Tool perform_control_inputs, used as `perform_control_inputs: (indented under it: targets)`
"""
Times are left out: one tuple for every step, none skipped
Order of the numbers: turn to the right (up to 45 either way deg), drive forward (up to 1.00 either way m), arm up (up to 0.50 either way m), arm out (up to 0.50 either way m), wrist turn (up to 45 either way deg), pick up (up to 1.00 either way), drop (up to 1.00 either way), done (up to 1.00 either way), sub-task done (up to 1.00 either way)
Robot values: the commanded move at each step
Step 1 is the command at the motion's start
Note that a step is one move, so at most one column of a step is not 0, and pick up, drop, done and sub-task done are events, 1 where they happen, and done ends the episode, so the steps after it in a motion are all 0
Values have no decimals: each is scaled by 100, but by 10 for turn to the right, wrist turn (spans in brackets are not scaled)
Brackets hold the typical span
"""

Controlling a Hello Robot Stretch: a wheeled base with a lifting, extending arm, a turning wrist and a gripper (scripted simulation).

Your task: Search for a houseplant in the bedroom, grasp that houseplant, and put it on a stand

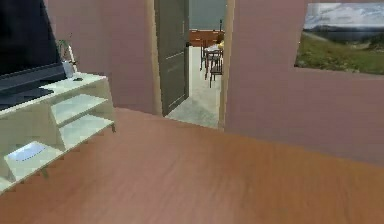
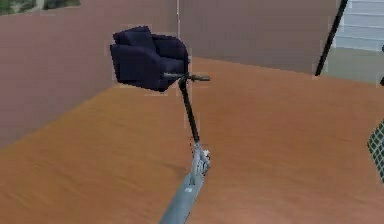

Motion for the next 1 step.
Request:
perform_control_inputs:
  targets:
    - [0, 100, 0, 0, 0, 0, 0, 0, 0]
